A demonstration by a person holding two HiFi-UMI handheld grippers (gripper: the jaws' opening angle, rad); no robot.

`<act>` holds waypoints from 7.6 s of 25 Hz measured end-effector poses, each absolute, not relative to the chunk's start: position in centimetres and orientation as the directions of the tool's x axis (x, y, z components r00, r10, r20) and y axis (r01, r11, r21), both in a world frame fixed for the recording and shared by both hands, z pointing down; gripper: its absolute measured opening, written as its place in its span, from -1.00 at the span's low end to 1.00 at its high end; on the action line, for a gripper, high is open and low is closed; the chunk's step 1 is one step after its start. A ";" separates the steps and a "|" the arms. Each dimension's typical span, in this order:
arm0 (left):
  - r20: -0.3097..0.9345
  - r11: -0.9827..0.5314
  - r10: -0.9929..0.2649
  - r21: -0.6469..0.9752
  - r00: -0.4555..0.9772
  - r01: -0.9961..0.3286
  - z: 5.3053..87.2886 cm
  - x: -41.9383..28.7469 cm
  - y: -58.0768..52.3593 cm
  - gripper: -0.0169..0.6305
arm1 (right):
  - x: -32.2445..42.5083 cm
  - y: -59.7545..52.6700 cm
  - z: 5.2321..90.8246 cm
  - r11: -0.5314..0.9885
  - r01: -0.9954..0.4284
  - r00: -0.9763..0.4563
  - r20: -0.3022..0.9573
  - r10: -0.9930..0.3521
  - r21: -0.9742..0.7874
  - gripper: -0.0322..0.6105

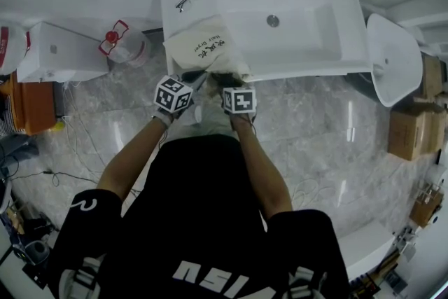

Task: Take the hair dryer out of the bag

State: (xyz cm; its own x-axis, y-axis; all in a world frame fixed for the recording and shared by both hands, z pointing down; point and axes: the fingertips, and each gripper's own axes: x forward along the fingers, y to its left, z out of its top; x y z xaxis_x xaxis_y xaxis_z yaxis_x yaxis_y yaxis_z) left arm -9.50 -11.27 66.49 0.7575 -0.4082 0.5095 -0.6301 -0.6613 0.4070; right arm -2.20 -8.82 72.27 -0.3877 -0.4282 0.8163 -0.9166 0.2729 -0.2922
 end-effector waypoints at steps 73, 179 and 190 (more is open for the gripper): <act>0.281 -0.688 -0.638 0.210 0.717 -0.694 54.6 -13.3 -13.5 -0.95 | 1.1 -11.6 58.6 0.340 -0.890 -0.455 0.601 -0.657 -0.303 -0.22; 0.249 -0.820 -0.475 0.223 0.844 -0.527 51.1 33.7 -26.2 -0.95 | 50.3 -25.1 56.1 0.129 -0.976 -0.198 0.472 -0.859 -0.175 -0.80; 0.194 -0.738 -0.618 0.189 0.762 -0.648 48.6 18.9 -14.8 -0.95 | 36.9 -14.8 51.3 0.277 -0.946 -0.322 0.398 -0.859 -0.168 -0.91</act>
State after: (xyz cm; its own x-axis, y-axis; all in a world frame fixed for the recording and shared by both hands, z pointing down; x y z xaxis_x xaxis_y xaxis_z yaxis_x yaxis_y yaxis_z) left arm 18.87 -14.76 48.64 0.7616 -0.6184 0.1939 -0.6476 -0.7382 0.1890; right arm 36.87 -14.84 51.31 -0.3218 -0.8592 0.3978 -0.9462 0.2766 -0.1680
